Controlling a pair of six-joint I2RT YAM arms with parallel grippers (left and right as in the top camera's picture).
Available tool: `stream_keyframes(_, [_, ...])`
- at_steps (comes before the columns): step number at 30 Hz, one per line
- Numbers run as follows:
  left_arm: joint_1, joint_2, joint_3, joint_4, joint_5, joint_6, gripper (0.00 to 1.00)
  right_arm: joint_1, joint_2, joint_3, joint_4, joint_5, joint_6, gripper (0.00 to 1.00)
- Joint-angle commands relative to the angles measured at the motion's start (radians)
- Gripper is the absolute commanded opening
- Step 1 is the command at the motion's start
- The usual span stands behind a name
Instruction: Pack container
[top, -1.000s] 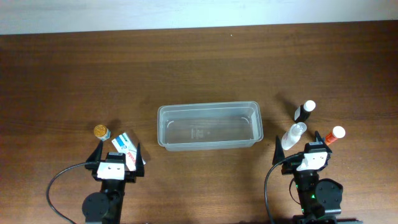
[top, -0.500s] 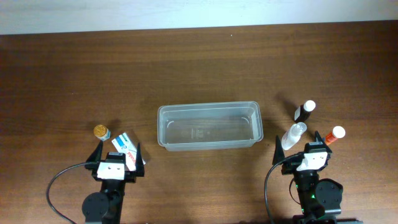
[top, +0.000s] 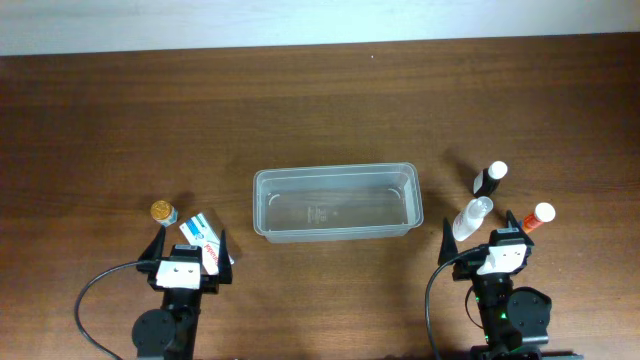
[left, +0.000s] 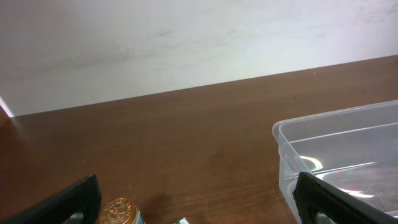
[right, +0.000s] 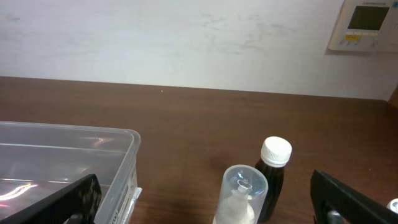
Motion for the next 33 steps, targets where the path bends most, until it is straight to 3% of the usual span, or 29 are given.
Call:
stream_keyframes(1, [0.003,-0.008,-0.005,0.001,0.018,0.013,1.0,0.005,-0.008,-0.008,0.0,-0.011,0.005,0.98])
stream_keyframes(11, [0.003,-0.008,0.027,-0.027,0.019,-0.05,1.0,0.005,-0.005,0.04,-0.009,-0.028,0.034,0.98])
stream_keyframes(15, [0.003,0.014,0.116,-0.129,0.018,-0.086,0.99,0.005,0.037,0.134,-0.131,-0.013,0.1,0.98])
stream_keyframes(22, [0.003,0.248,0.387,-0.356,0.015,-0.086,0.99,0.005,0.323,0.429,-0.392,-0.013,0.114,0.98])
stream_keyframes(33, [0.003,0.864,0.9,-0.843,0.101,-0.086,0.99,0.005,0.962,1.025,-0.904,-0.021,0.133,0.98])
